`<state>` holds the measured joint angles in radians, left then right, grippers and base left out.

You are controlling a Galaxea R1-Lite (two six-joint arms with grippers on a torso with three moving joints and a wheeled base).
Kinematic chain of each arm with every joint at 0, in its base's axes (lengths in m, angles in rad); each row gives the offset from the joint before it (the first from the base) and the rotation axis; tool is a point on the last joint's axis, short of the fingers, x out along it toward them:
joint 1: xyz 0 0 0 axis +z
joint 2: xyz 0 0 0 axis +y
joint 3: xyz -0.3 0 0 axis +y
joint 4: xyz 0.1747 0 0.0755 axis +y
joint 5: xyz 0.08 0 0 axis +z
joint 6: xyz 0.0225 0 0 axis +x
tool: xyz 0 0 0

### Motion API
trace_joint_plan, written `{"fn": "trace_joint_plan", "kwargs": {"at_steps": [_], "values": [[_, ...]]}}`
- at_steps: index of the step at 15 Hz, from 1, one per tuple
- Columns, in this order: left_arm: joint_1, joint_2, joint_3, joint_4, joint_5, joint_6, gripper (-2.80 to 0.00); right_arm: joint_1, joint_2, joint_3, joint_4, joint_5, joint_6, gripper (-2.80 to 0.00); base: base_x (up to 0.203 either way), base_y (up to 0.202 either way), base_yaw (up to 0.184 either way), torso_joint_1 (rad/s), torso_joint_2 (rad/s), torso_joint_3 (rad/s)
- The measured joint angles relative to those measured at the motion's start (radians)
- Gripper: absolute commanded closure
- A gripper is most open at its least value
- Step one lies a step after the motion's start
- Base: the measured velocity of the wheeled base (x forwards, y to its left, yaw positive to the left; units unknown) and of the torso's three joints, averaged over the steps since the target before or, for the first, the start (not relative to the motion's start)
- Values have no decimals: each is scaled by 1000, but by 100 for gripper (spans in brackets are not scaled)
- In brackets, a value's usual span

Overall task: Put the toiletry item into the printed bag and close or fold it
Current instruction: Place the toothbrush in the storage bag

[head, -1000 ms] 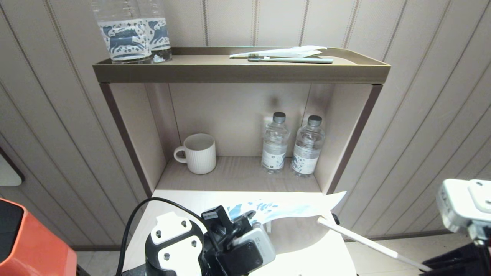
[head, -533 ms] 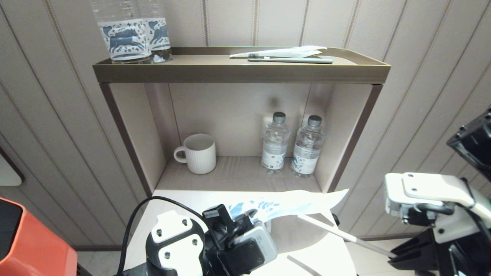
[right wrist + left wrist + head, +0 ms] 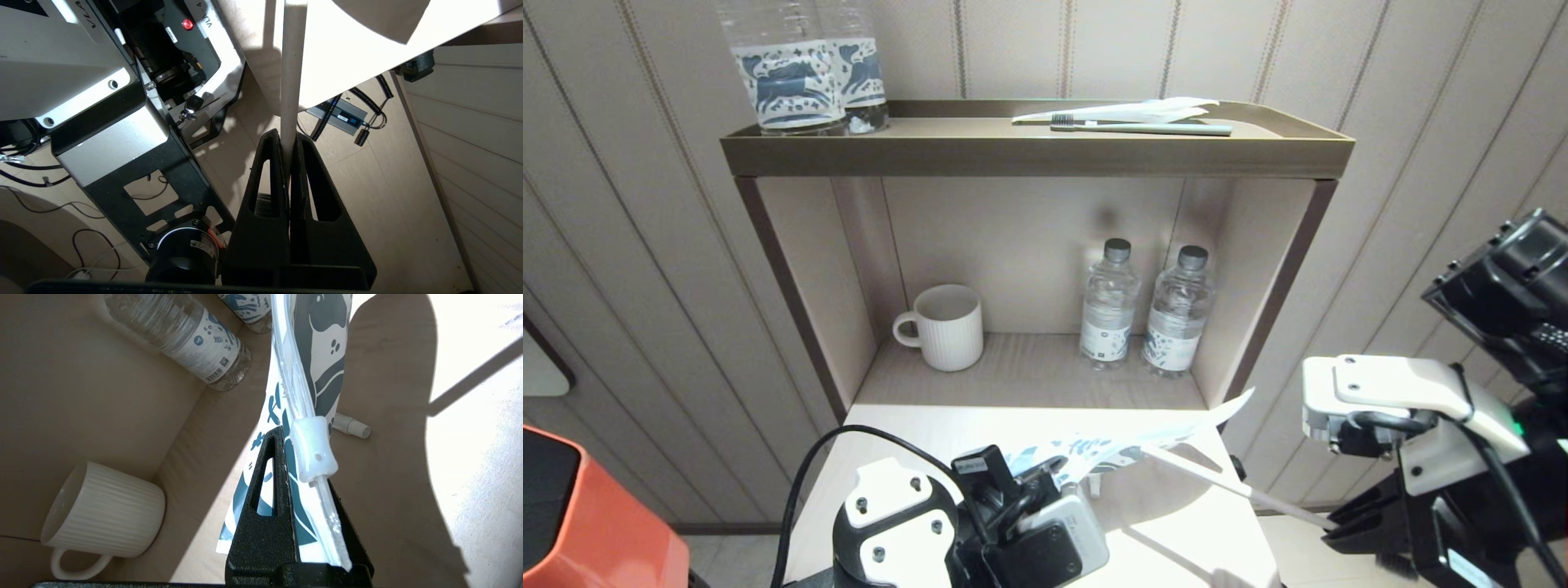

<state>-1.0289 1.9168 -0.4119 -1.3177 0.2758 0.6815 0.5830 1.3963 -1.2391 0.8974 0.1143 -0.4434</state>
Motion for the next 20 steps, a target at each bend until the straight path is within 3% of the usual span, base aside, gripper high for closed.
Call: {"fn": "trace_joint_plan", "kwargs": {"at_steps": [13,20], "values": [[-3,-4,1,0,-3,25,0,20,-6,24,25,-27,0,0,0,0,0,0,0,0],[-49,3,32,-109,-33,57,0,48,61,-47,33,-56,-2,0,0,0,0,0,0,0]]}}
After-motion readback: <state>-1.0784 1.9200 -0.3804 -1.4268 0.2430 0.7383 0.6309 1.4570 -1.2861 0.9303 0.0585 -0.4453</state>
